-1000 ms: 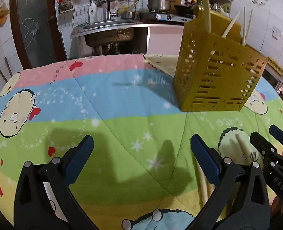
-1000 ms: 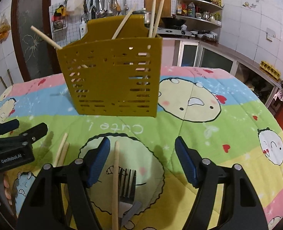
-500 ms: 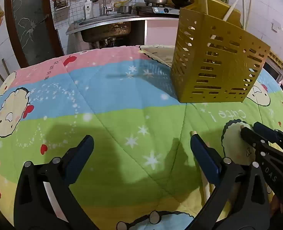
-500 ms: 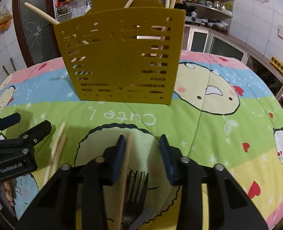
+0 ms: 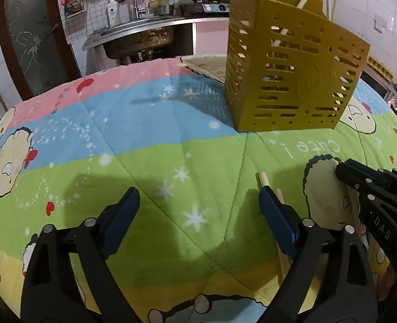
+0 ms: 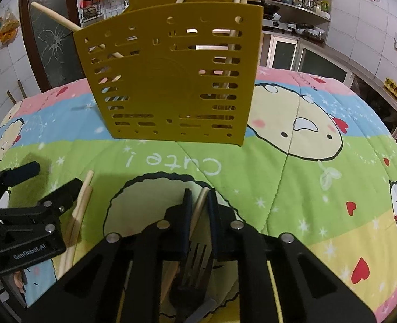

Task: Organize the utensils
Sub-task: 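Close the left tool on a chopstick while the right tool grasps another chopstick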

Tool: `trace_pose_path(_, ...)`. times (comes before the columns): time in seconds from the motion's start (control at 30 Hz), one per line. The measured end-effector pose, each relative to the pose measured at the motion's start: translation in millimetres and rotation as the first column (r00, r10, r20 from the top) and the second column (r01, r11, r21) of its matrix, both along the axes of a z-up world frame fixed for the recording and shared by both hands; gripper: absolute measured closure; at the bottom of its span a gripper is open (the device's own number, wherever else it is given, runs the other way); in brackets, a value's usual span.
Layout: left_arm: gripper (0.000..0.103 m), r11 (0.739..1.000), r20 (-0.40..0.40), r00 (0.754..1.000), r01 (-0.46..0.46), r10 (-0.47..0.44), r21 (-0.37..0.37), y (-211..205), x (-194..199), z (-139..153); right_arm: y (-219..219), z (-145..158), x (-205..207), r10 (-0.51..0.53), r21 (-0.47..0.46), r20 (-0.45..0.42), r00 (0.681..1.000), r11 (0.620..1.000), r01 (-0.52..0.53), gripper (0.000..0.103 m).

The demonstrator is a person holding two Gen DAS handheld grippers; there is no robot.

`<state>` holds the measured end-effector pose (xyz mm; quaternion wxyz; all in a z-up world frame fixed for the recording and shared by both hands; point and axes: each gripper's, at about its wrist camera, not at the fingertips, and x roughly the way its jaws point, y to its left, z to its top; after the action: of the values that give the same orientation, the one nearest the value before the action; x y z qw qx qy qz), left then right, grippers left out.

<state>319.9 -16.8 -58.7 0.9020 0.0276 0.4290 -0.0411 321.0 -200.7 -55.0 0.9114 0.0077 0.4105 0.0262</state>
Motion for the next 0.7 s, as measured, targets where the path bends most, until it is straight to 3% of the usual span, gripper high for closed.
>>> trace_pose_path(0.37,0.019,0.999,0.016,1.000,-0.017,0.018,-0.048,2.1,-2.5,7.2,-18.2,0.5,-6.7,-0.032,-0.009,-0.003,0.999,0.999,0.032,0.091)
trace_pose_path(0.53,0.019,1.000,0.014,1.000,0.014,-0.014,-0.026,-7.8,-1.4,6.3,-25.6,0.8,-7.6,-0.044,-0.002,-0.005,0.999,0.999,0.044,0.091)
trace_pose_path(0.7,0.027,0.999,-0.016,0.999,0.027,-0.027,-0.033,-10.1,-1.0,0.9,-34.8,0.3,-10.1,-0.053,0.006,-0.007,0.999,0.999,0.053,0.091)
